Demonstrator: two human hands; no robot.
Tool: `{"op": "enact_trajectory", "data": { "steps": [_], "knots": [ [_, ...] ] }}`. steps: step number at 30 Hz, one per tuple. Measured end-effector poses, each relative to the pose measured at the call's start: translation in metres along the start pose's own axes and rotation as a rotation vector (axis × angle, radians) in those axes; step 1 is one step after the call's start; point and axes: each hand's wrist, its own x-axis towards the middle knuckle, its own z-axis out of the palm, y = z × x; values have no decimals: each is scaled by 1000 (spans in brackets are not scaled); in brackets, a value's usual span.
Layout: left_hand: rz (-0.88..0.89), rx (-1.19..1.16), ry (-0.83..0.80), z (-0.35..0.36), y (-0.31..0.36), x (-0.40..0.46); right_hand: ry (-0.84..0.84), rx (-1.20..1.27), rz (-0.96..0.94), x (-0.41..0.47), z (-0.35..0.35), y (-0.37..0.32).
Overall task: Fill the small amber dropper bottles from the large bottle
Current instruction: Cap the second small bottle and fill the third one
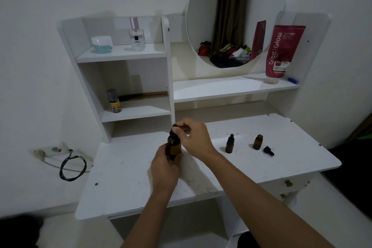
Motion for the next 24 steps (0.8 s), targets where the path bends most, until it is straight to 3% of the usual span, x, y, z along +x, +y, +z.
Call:
{"op": "enact_trajectory", "data": {
  "steps": [12, 19, 24],
  "knots": [
    [-12, -63, 2, -5, 3, -7, 136, 201, -116, 5, -58, -49],
    [-64, -275, 154, 1, 13, -49, 212, 212, -133, -24, -131, -34],
    [-14, -341, -8, 36, 39, -83, 326, 173, -27, -49, -185, 7]
  ]
}}
